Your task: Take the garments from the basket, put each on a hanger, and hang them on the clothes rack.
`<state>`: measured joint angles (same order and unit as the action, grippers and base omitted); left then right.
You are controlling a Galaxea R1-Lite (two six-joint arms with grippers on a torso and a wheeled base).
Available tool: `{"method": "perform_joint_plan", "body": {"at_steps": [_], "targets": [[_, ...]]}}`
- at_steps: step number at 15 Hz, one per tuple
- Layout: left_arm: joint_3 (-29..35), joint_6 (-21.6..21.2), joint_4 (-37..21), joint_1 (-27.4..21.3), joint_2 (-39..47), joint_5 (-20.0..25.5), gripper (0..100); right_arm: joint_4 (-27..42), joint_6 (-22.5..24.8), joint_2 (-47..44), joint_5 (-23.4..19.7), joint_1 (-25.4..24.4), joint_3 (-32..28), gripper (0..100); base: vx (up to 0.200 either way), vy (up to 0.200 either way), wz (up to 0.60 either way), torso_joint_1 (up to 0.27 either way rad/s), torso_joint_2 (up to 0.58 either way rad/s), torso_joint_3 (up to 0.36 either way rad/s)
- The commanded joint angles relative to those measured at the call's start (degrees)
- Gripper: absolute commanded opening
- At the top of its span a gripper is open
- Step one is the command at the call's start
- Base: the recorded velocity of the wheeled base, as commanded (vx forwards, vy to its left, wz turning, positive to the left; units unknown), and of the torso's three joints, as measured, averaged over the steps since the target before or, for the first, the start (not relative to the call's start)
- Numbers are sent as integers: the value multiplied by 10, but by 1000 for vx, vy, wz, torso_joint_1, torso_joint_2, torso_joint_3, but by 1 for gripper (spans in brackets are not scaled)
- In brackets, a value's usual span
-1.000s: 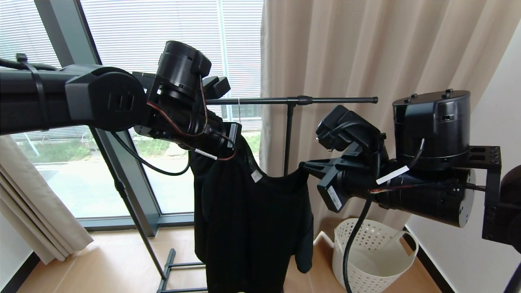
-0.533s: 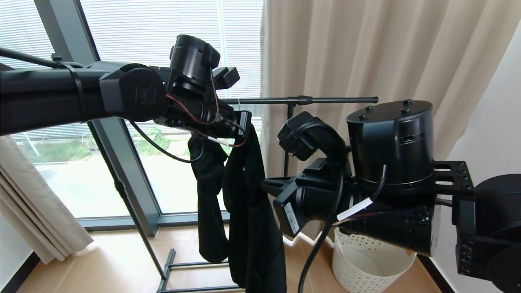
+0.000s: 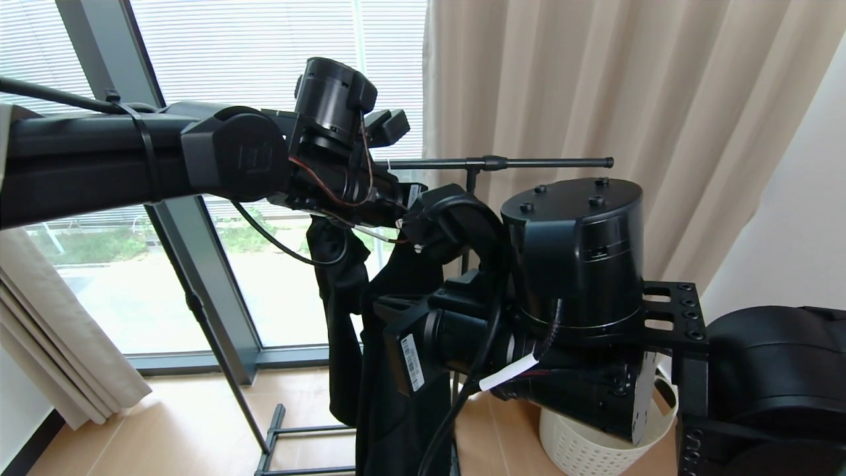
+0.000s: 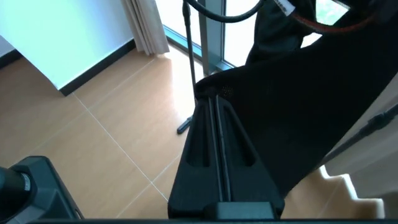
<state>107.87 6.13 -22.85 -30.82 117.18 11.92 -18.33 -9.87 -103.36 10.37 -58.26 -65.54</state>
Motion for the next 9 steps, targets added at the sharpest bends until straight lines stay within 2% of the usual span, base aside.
{"method": "perform_joint_plan", "body": {"at_steps": [1, 3, 5, 6, 9], "targets": [[-4, -1, -2, 4, -3, -3, 0, 22, 41, 11, 5, 34, 5, 0, 0, 0, 0, 0, 0, 0], [-1, -1, -28, 23, -13, -7, 0, 63, 100, 26, 8, 75, 9, 0, 0, 0, 0, 0, 0, 0], [-1, -11, -48, 34, -31, -15, 0, 71, 130, 36, 18, 101, 15, 0, 0, 0, 0, 0, 0, 0], [-5, -24, -81, 40, -50, -20, 0, 70, 148, 35, 37, 119, 15, 0, 0, 0, 0, 0, 0, 0], [-19, -28, -168, 40, -83, -22, 0, 63, 166, 13, 92, 157, -7, 0, 0, 0, 0, 0, 0, 0]]}}
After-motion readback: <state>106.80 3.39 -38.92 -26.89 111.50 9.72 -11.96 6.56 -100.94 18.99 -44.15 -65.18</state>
